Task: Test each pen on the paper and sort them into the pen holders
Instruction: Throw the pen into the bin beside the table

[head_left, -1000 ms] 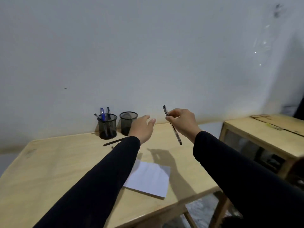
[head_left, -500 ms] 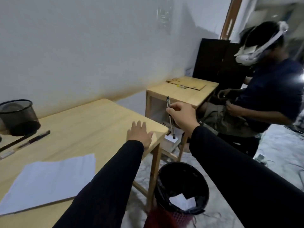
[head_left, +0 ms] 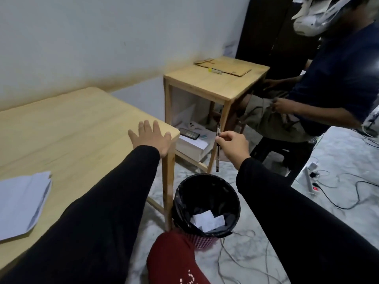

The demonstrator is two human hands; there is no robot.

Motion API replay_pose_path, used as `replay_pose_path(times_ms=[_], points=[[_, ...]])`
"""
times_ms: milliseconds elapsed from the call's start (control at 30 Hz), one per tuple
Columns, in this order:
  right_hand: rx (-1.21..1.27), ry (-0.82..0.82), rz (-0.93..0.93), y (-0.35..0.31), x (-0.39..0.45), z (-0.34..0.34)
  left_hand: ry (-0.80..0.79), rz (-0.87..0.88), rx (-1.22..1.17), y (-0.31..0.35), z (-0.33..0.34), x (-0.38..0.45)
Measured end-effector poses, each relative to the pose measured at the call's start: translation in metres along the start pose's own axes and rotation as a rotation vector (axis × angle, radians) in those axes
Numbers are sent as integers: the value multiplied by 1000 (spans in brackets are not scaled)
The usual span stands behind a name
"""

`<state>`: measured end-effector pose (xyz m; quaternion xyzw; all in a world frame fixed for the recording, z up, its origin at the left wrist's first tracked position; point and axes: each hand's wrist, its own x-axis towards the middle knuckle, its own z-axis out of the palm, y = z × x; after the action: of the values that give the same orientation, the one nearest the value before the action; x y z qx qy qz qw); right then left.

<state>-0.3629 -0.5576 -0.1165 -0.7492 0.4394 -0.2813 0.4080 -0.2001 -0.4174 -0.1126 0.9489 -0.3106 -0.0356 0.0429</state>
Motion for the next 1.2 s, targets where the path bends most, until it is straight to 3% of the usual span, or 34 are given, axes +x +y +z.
replay_pose_path(times_ms=[167,300,400,633,800,900,1200], points=[[-141,-141,36,34,24,5,18,2,45,-1,2,3],[-570,-355,-44,37,33,13,-9,-7,65,0,1,4],[-757,-427,-116,26,32,15,-44,-2,69,0,-1,4],[-839,-355,-237,-9,28,13,-76,-21,76,8,-10,1],[-819,-286,-331,-46,26,5,-15,-28,13,14,-35,-3],[-811,-275,-387,-67,25,7,60,15,120,11,-59,-15],[-822,-248,-588,-157,-13,22,176,1,227,-52,-126,-44]])
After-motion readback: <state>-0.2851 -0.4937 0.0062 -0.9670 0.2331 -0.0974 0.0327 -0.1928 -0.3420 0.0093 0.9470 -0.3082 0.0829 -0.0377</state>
